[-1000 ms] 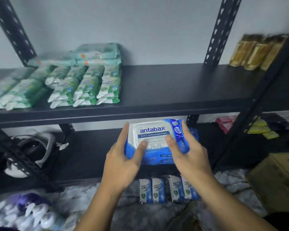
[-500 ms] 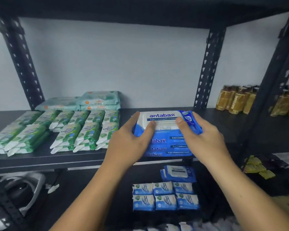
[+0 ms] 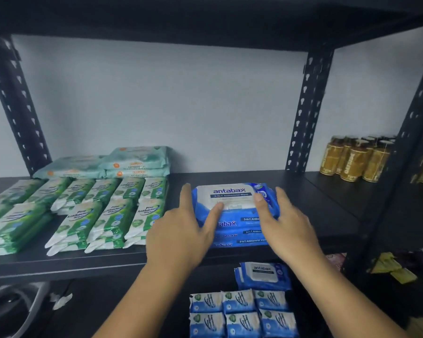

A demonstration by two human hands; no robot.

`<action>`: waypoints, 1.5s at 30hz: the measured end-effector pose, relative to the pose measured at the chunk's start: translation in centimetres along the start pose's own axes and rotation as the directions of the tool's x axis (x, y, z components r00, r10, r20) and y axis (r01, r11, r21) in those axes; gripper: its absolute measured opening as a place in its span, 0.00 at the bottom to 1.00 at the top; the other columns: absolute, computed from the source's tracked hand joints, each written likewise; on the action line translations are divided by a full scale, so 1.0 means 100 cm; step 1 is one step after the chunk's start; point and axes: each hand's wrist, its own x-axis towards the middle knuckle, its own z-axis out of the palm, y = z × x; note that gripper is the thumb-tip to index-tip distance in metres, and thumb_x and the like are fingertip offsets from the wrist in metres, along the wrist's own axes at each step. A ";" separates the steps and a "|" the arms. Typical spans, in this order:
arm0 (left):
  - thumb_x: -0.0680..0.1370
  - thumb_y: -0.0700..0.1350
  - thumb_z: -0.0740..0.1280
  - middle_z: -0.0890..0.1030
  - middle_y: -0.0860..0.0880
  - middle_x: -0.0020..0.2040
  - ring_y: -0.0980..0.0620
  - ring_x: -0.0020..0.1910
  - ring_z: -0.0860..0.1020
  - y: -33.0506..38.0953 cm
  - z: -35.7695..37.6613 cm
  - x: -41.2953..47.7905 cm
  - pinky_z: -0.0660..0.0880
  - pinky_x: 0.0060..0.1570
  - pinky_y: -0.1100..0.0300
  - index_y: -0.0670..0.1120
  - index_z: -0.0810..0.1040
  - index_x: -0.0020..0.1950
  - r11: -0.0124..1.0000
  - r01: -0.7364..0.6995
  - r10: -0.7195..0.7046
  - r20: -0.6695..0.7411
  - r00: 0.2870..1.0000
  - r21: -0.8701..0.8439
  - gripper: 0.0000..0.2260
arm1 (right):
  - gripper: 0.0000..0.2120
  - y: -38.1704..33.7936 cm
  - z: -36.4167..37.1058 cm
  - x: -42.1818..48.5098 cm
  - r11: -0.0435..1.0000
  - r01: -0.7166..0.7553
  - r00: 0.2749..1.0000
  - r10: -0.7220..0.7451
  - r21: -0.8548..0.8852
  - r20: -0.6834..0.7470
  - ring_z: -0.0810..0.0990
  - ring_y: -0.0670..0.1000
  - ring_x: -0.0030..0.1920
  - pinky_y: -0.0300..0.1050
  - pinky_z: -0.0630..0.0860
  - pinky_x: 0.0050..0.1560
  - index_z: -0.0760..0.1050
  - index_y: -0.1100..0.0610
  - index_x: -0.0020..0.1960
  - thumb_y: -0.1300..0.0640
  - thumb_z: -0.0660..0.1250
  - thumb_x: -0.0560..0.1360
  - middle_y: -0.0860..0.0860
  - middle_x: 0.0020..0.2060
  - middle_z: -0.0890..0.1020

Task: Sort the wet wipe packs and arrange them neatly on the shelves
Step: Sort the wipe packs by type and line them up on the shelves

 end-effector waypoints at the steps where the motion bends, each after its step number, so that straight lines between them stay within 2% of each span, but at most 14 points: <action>1: 0.76 0.75 0.50 0.80 0.48 0.58 0.42 0.55 0.80 -0.001 -0.004 -0.008 0.74 0.45 0.52 0.55 0.56 0.79 0.996 -0.042 0.046 -0.051 0.998 0.076 0.37 | 0.34 0.004 0.000 -0.006 0.994 0.035 0.998 -0.040 -0.105 -0.046 0.72 0.52 0.69 0.56 0.73 0.66 0.54 0.40 0.78 0.27 0.46 0.77 0.49 0.71 0.70; 2: 0.76 0.74 0.52 0.77 0.49 0.61 0.44 0.57 0.79 -0.003 -0.007 -0.016 0.74 0.45 0.52 0.56 0.57 0.79 0.987 -0.107 0.119 -0.097 0.988 0.118 0.36 | 0.33 0.009 0.000 -0.012 0.975 0.132 0.984 -0.150 -0.176 -0.097 0.64 0.54 0.74 0.58 0.68 0.70 0.49 0.41 0.80 0.30 0.47 0.78 0.50 0.75 0.62; 4: 0.76 0.71 0.59 0.70 0.48 0.71 0.44 0.66 0.73 -0.009 -0.001 -0.028 0.76 0.55 0.50 0.55 0.60 0.80 0.950 -0.289 0.301 -0.107 0.947 0.119 0.36 | 0.34 0.016 0.001 -0.026 0.878 0.383 0.906 -0.418 -0.288 -0.068 0.56 0.53 0.78 0.60 0.61 0.75 0.51 0.42 0.80 0.36 0.56 0.78 0.49 0.78 0.56; 6: 0.77 0.64 0.65 0.63 0.46 0.79 0.40 0.74 0.66 -0.018 0.020 -0.031 0.75 0.64 0.46 0.56 0.61 0.80 0.877 -0.462 0.476 -0.107 0.873 0.132 0.34 | 0.39 0.029 0.008 -0.032 0.784 0.487 0.852 -0.524 -0.386 0.012 0.56 0.54 0.78 0.61 0.61 0.74 0.55 0.43 0.80 0.42 0.66 0.73 0.49 0.78 0.58; 8: 0.78 0.53 0.71 0.64 0.46 0.80 0.39 0.76 0.66 -0.026 0.042 -0.026 0.77 0.62 0.43 0.55 0.66 0.79 0.842 -0.530 0.540 -0.178 0.823 0.102 0.30 | 0.40 0.041 0.017 -0.028 0.771 0.502 0.831 -0.555 -0.391 -0.028 0.61 0.57 0.76 0.61 0.68 0.70 0.62 0.46 0.79 0.52 0.74 0.70 0.50 0.77 0.64; 10: 0.77 0.44 0.74 0.68 0.45 0.77 0.38 0.74 0.69 -0.029 0.056 -0.019 0.79 0.58 0.43 0.53 0.72 0.76 0.843 -0.536 0.529 -0.265 0.807 0.051 0.28 | 0.38 0.046 0.024 -0.021 0.771 0.520 0.800 -0.591 -0.366 -0.108 0.68 0.58 0.73 0.61 0.76 0.64 0.68 0.49 0.76 0.59 0.77 0.69 0.52 0.73 0.70; 13: 0.75 0.40 0.75 0.71 0.45 0.75 0.39 0.71 0.73 -0.026 0.067 -0.002 0.82 0.52 0.46 0.53 0.76 0.73 0.858 -0.513 0.494 -0.294 0.818 0.013 0.27 | 0.36 0.047 0.031 0.000 0.757 0.544 0.760 -0.627 -0.360 -0.171 0.75 0.59 0.67 0.59 0.82 0.55 0.75 0.52 0.72 0.63 0.80 0.65 0.55 0.68 0.76; 20: 0.68 0.38 0.79 0.76 0.49 0.71 0.42 0.67 0.77 -0.011 0.089 0.066 0.83 0.42 0.47 0.57 0.81 0.66 0.923 -0.380 0.360 -0.216 0.907 -0.059 0.29 | 0.35 0.048 0.059 0.079 0.759 0.563 0.733 -0.642 -0.327 -0.226 0.81 0.62 0.56 0.60 0.84 0.45 0.81 0.55 0.65 0.69 0.82 0.59 0.58 0.62 0.81; 25: 0.75 0.40 0.73 0.69 0.53 0.77 0.45 0.73 0.70 0.003 0.105 0.124 0.79 0.56 0.46 0.61 0.76 0.70 0.958 -0.284 0.274 -0.191 0.943 -0.028 0.26 | 0.35 0.044 0.085 0.155 0.764 0.577 0.733 -0.640 -0.289 -0.230 0.82 0.64 0.54 0.61 0.83 0.47 0.81 0.56 0.64 0.72 0.80 0.59 0.58 0.61 0.82; 29: 0.80 0.45 0.67 0.62 0.58 0.80 0.47 0.75 0.67 0.003 0.118 0.165 0.73 0.62 0.50 0.66 0.70 0.73 0.975 -0.219 0.222 -0.141 0.965 0.037 0.25 | 0.33 0.041 0.099 0.200 0.752 0.611 0.727 -0.657 -0.249 -0.199 0.81 0.65 0.56 0.60 0.82 0.53 0.78 0.56 0.68 0.71 0.77 0.65 0.58 0.63 0.80; 35: 0.79 0.46 0.68 0.64 0.58 0.78 0.49 0.71 0.70 -0.004 0.140 0.202 0.76 0.53 0.52 0.66 0.70 0.73 0.970 -0.229 0.239 -0.153 0.959 0.079 0.25 | 0.34 0.041 0.115 0.241 0.728 0.626 0.718 -0.678 -0.280 -0.156 0.79 0.64 0.55 0.60 0.82 0.50 0.75 0.57 0.71 0.71 0.76 0.67 0.58 0.64 0.78; 40: 0.74 0.44 0.75 0.71 0.53 0.75 0.48 0.66 0.74 -0.012 0.153 0.213 0.78 0.46 0.51 0.60 0.77 0.70 0.949 -0.310 0.313 -0.220 0.924 0.051 0.26 | 0.34 0.042 0.119 0.251 0.732 0.615 0.722 -0.672 -0.294 -0.165 0.78 0.64 0.58 0.61 0.82 0.49 0.74 0.56 0.72 0.70 0.76 0.68 0.57 0.66 0.77; 42: 0.71 0.43 0.76 0.73 0.51 0.74 0.46 0.64 0.75 -0.015 0.157 0.216 0.78 0.46 0.50 0.57 0.78 0.69 0.944 -0.323 0.331 -0.209 0.920 0.070 0.27 | 0.35 0.043 0.120 0.248 0.743 0.597 0.738 -0.656 -0.303 -0.155 0.74 0.62 0.64 0.61 0.81 0.53 0.71 0.54 0.74 0.67 0.75 0.70 0.56 0.70 0.73; 45: 0.69 0.44 0.76 0.73 0.46 0.73 0.39 0.65 0.74 -0.015 0.160 0.219 0.77 0.50 0.46 0.54 0.77 0.70 0.920 -0.366 0.390 -0.212 0.896 0.144 0.29 | 0.37 0.042 0.118 0.240 0.749 0.575 0.760 -0.638 -0.329 -0.125 0.59 0.59 0.77 0.61 0.71 0.69 0.63 0.49 0.79 0.61 0.73 0.74 0.54 0.77 0.63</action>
